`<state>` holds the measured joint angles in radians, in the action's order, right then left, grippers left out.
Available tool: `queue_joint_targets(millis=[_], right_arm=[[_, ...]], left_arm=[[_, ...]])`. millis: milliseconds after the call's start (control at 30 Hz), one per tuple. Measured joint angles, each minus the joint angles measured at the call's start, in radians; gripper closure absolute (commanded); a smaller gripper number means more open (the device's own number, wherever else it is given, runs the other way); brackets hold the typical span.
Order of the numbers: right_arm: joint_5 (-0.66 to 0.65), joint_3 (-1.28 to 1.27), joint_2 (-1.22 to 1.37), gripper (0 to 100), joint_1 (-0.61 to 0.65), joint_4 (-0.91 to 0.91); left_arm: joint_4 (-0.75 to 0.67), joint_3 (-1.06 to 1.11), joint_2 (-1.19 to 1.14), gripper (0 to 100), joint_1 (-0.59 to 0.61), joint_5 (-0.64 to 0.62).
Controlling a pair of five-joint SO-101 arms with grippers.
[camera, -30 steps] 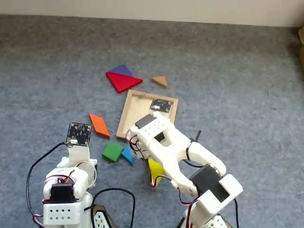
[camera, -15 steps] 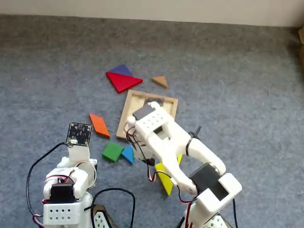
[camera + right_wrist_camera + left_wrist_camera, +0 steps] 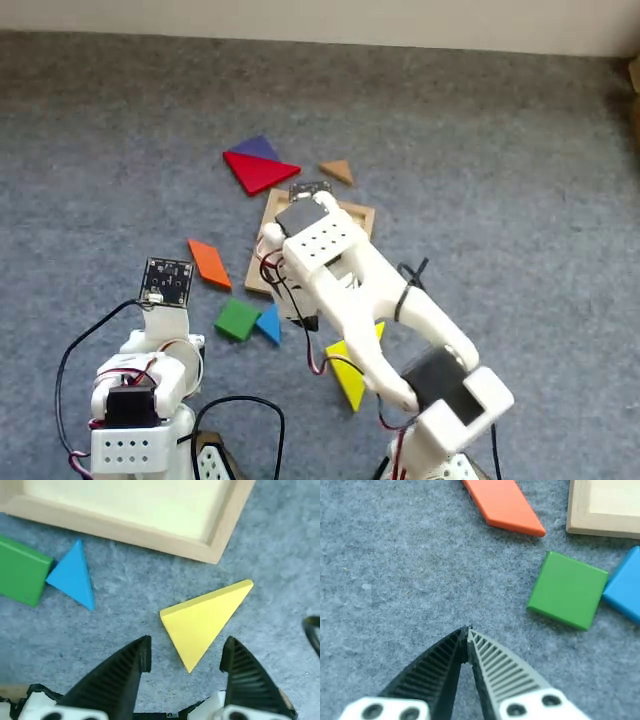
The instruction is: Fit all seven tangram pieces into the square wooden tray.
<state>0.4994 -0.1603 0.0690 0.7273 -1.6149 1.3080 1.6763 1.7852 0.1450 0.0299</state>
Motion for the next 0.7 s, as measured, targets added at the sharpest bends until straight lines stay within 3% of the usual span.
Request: queue_joint_targets(millis=[200,400,533,700], right_arm=[[0.000,-0.121,-0.293,77.5,0.000,0.021],[0.000,-0.477,-0.511,72.8,-0.002,0.249],[0.043,-0.683,-0.551,63.0,-0.002,0.427],[0.063,-0.770,-0.497,63.0,-0.002,0.542]], left_arm=[[0.000,0.000,0.000,100,0.000,0.000],[0.000,0.000,0.000,100,0.000,0.000],[0.000,0.000,0.000,100,0.000,0.000],[0.000,0.000,0.000,100,0.000,0.000]])
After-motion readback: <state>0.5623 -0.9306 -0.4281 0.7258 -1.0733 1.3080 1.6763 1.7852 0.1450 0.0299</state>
